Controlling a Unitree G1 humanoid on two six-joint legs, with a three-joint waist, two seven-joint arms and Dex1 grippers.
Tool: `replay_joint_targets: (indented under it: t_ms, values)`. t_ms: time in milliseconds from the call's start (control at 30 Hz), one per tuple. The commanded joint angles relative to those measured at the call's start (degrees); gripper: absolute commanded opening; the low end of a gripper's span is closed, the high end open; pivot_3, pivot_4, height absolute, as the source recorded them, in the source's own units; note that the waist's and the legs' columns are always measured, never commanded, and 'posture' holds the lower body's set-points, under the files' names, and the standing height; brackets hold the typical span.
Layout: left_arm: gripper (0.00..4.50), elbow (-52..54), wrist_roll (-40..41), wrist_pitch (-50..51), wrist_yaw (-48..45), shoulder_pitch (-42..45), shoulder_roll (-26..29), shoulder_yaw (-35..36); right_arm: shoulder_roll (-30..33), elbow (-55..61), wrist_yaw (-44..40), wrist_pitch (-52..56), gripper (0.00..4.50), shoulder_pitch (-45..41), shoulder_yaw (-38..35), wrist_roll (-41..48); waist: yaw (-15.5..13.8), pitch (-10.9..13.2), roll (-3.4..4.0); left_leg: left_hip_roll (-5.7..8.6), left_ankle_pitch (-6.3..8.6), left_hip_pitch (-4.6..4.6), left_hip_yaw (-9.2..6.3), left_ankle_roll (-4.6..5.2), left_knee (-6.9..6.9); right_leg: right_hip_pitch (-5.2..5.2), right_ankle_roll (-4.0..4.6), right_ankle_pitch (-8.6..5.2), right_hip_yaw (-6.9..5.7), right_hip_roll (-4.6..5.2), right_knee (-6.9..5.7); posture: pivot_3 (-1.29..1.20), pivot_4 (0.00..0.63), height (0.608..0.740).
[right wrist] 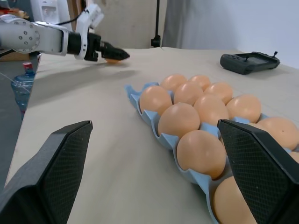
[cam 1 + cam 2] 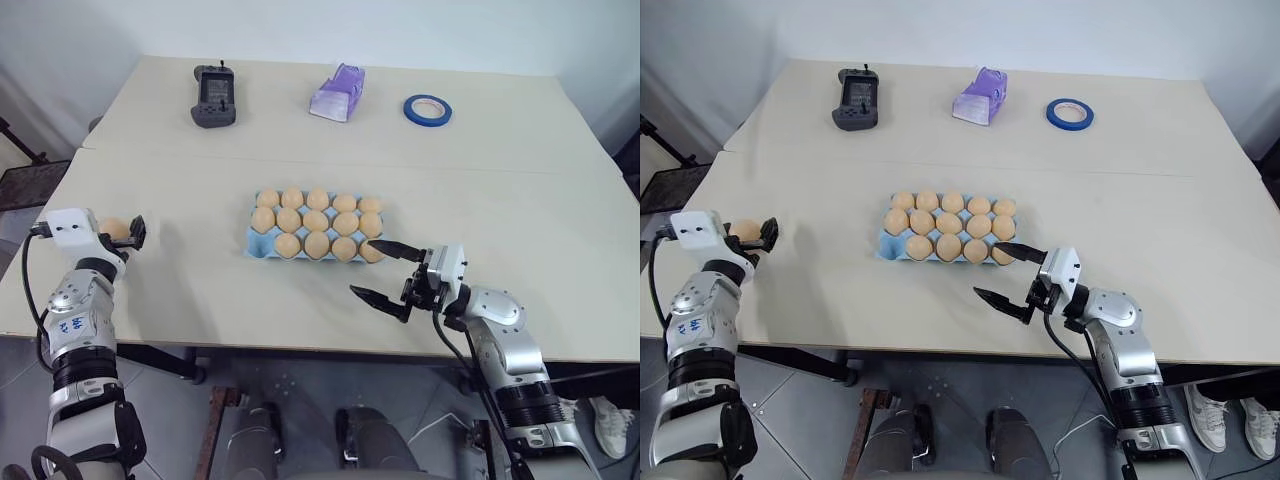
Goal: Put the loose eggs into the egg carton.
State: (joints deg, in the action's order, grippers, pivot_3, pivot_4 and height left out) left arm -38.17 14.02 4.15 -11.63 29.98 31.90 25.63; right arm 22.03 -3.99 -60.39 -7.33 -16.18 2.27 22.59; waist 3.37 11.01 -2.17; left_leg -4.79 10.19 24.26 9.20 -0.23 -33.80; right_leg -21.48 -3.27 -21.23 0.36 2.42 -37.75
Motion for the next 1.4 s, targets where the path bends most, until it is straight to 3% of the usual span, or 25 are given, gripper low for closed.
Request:
replay_joint_targets:
  t_ms: [33, 267, 433, 600, 733, 900, 1167, 1400]
  values:
    - [4.07, -1.04, 0.00, -1.85, -0.69, 0.94, 1.89, 0.42, 0.38, 3.04, 1.04, -0.24, 4.50, 0.67, -0.90, 0.37, -0.03, 0.00, 0.00, 0.00, 0.00, 0.00, 0.00, 0.00, -0.01, 0.00, 0.00, 0.00, 0.00, 0.00, -0.01, 0.00, 0.150, 0.740]
    - [2.02, 0.49, 0.65, -3.49, -4.56, -1.52, 1.53, -0.18, 0.58, 3.49, 1.96, -0.24, 4.50, 1.81, -0.92, 0.30, -0.16, -0.01, -0.01, 0.00, -0.01, 0.00, -0.02, -0.03, -0.02, 0.01, 0.00, 0.00, -0.01, 0.02, -0.04, 0.00, 0.150, 0.740]
    - [2.02, 8.20, 2.12, -6.17, -12.43, -3.54, 0.64, -2.64, 0.90, 2.92, 2.00, -0.80, 4.50, 2.35, -1.16, 0.04, -0.19, -0.01, -0.01, 0.00, -0.01, 0.00, -0.02, -0.04, -0.01, 0.01, 0.00, 0.00, -0.02, 0.03, -0.05, 0.00, 0.150, 0.740]
    - [2.02, 24.23, 5.53, -4.51, -28.66, -4.38, -1.11, -13.29, 1.21, 1.62, 1.81, -1.48, 4.50, 2.38, -1.54, -0.40, -0.86, -0.01, -0.01, 0.04, -0.01, 0.01, -0.02, -0.06, 0.00, 0.05, 0.01, 0.00, -0.05, 0.09, -0.02, 0.00, 0.150, 0.740]
    - [2.02, 24.92, 2.82, -3.65, -33.68, -2.40, -1.70, -19.78, 1.19, 1.01, 1.64, -1.85, 4.50, 2.30, -1.60, -0.48, -0.65, -0.02, 0.00, 0.06, -0.01, -0.02, 0.05, -0.06, 0.00, 0.05, 0.01, 0.01, 0.02, 0.08, -0.03, 0.00, 0.150, 0.740]
    - [2.02, 19.07, 1.42, -4.23, -34.50, 1.73, -3.22, -21.77, 0.95, 0.94, 1.88, -2.57, 4.50, 2.75, -1.55, -0.47, -0.01, -0.01, 0.00, -0.01, -0.04, -0.03, 0.00, -0.03, -0.02, 0.00, 0.02, 0.00, 0.07, -0.04, -0.05, 0.00, 0.150, 0.740]
    - [4.46, 21.30, 4.01, -3.40, -37.41, -0.54, -1.96, -19.47, 0.77, 2.64, 3.59, -2.93, 4.50, 4.88, -1.75, -0.52, -0.06, -0.01, -0.01, 0.00, -0.08, 0.00, 0.00, 0.04, -0.04, 0.02, 0.01, 0.00, 0.04, -0.01, -0.04, 0.00, 0.150, 0.740]
    - [4.49, 28.38, 7.41, -0.88, -42.45, -10.14, 5.56, -14.02, 1.53, 3.00, 3.57, -3.14, 4.50, 6.15, -2.16, -0.53, 0.27, -0.01, 0.00, -0.04, -0.07, -0.03, -0.06, -0.09, 0.00, 0.01, 0.03, -0.01, 0.01, -0.02, -0.10, 0.00, 0.150, 0.740]
